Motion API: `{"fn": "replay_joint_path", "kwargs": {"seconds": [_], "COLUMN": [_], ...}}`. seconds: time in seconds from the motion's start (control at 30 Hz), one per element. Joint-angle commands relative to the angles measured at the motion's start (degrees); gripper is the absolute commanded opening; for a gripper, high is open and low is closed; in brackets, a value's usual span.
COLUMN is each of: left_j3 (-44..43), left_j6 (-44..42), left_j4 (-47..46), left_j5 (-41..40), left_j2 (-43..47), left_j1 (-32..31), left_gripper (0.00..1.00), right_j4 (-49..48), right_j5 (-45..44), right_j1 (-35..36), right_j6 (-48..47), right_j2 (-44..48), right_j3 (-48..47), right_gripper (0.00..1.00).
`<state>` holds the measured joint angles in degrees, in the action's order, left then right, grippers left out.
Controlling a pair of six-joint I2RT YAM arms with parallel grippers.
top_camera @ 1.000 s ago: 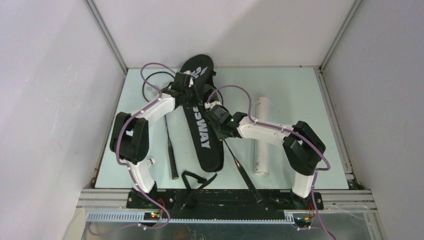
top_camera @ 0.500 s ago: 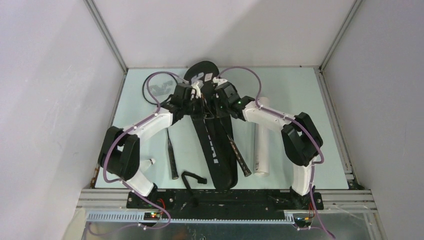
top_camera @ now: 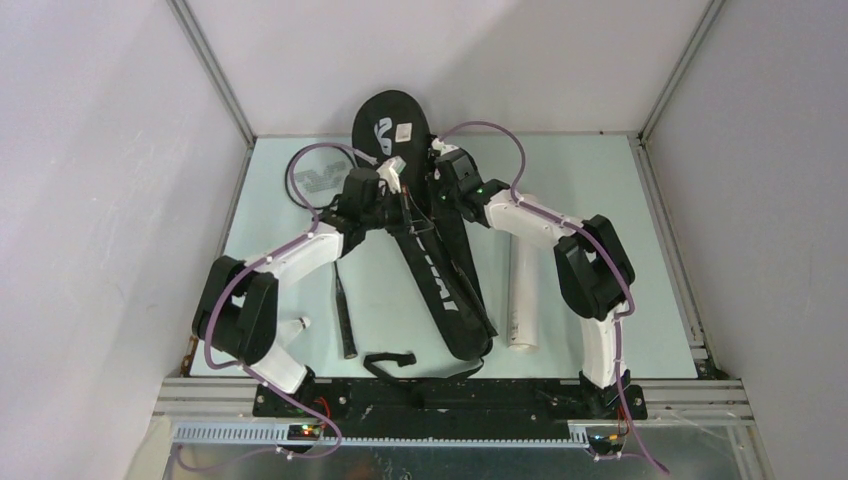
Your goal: Pack up the badminton gear
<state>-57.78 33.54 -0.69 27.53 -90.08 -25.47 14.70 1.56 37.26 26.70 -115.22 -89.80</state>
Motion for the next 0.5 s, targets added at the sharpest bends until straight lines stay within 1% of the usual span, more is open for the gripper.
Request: {"fn": "replay_joint_path", "kwargs": {"seconds": [0.0, 0.07, 0.1, 0.13, 0.17, 0.27, 0.33, 0.37, 0.4, 0.43, 0.47], "left_j3": [-2.88, -3.32, -4.34, -4.88, -5.85, -6.84, -7.19, -7.40, -7.33, -6.97, -6.76], "left_j6": [2.39, 2.58, 2.14, 0.94, 0.17, -0.93, -1.20, -0.87, -0.59, 0.05, 0.44], "left_j4": [0.26, -1.18, 0.93, 2.30, 4.23, 6.29, 7.24, 7.64, 7.46, 6.64, 5.89], "left_j5": [10.44, 9.40, 6.75, 5.30, 2.96, -2.27, -4.94, -5.11, -4.90, -4.83, -5.20], "left_j2": [-0.04, -0.65, -0.96, -1.18, -1.57, -1.84, -1.92, -2.11, -2.15, -2.21, -2.21], "left_j1": [-3.06, -3.01, -2.96, -2.84, -2.74, -1.68, -0.75, -0.38, 0.25, 0.51, 0.84], "left_gripper": [0.00, 0.00, 0.00, 0.00, 0.00, 0.00, 0.00, 0.00, 0.00, 0.00, 0.00], "right_j4": [-13.79, -14.01, -14.05, -13.90, -13.42, -10.23, -7.30, -6.08, -3.69, -2.87, -2.16], "right_j5": [-1.34, 1.29, 3.94, 5.06, 6.57, 10.17, 12.26, 12.82, 13.48, 13.61, 13.44], "right_j1": [-1.02, -1.80, -2.16, -2.22, -2.28, -2.33, -2.71, -2.89, -3.37, -3.61, -3.99], "right_j6": [2.07, 4.42, 5.34, 5.49, 4.99, 1.91, -1.84, -4.29, -5.34, -7.01, -7.76], "right_j2": [0.67, 0.91, 0.93, 0.90, 0.99, 3.13, 5.47, 6.38, 8.45, 9.76, 12.50], "right_j3": [-0.46, 1.11, 1.71, 1.68, 1.37, 1.18, 1.58, 1.79, 2.80, 3.81, 6.36], "right_gripper": [0.00, 0.01, 0.03, 0.10, 0.15, 0.21, 0.28, 0.37, 0.42, 0.52, 0.57]}}
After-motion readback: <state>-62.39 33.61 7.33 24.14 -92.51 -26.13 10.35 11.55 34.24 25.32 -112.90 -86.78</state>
